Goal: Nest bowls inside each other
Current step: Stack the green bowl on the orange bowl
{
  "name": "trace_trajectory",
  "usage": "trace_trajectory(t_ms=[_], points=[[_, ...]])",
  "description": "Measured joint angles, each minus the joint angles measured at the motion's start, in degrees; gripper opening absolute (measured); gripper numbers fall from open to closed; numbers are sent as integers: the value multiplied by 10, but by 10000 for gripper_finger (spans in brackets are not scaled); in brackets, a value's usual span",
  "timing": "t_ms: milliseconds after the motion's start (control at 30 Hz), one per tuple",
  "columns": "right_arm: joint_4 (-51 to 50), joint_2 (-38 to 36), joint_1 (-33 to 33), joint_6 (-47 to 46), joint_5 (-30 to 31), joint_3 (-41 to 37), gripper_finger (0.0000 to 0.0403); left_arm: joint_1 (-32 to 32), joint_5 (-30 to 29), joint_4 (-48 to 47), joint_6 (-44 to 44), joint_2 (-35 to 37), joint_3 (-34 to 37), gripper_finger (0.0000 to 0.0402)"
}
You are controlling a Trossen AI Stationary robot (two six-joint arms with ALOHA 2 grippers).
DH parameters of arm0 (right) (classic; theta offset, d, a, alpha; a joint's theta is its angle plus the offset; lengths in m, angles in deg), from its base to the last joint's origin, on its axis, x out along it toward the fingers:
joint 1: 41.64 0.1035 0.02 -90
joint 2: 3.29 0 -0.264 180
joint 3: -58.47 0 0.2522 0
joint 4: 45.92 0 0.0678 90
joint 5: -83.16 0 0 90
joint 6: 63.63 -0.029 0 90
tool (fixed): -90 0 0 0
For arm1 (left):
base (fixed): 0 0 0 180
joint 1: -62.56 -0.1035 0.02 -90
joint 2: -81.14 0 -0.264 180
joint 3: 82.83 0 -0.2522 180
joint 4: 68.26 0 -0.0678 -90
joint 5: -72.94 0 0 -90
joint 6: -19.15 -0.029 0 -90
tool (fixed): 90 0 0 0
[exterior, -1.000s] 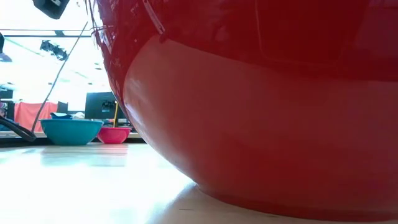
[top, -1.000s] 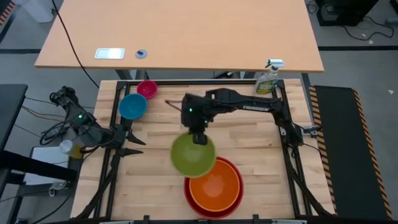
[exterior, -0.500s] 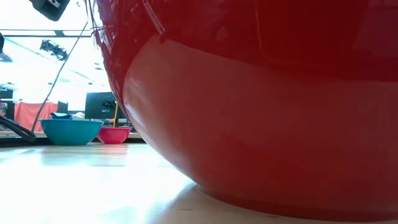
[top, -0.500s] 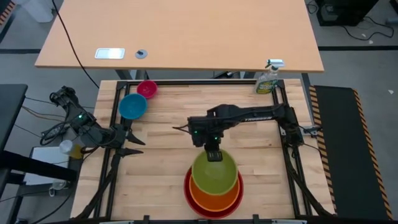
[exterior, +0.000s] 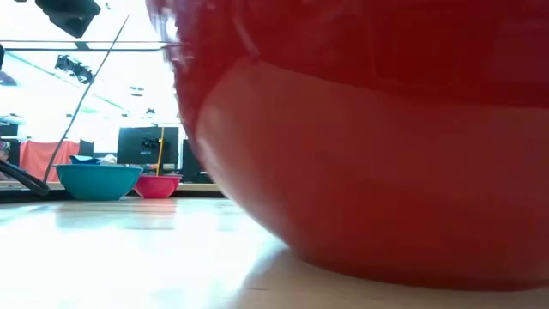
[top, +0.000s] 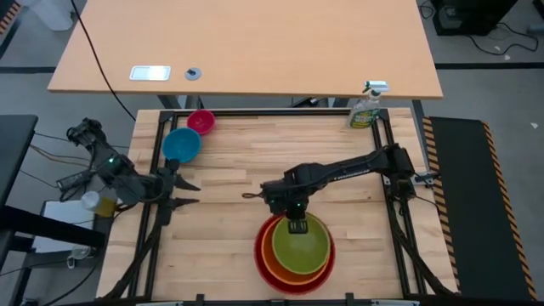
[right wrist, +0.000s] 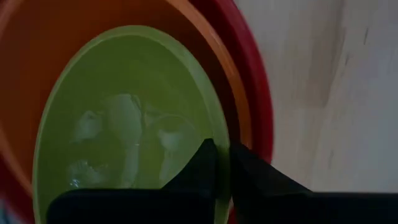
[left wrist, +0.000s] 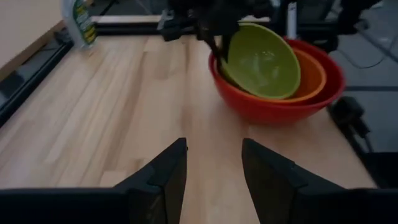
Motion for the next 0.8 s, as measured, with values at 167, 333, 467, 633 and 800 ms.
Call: trace_trajectory(t_ms=[167,333,467,633,800], points=[[4,0,19,-33,62,-16,46,-39,-2,-6,-2,-34,0,157],[5,0,28,-67,98,-17,73,-73,20,-7,-12,-64,0,157],[5,0,34,-76,116,-17,101,-90,47,-7,-13,-77,0,157],[-39,1,34,-96,81,7,141,-113,83,-6,12,-93,0,157],[-71,0,41,-96,130,41,155,-140,118,-7,11,-104,0,157]])
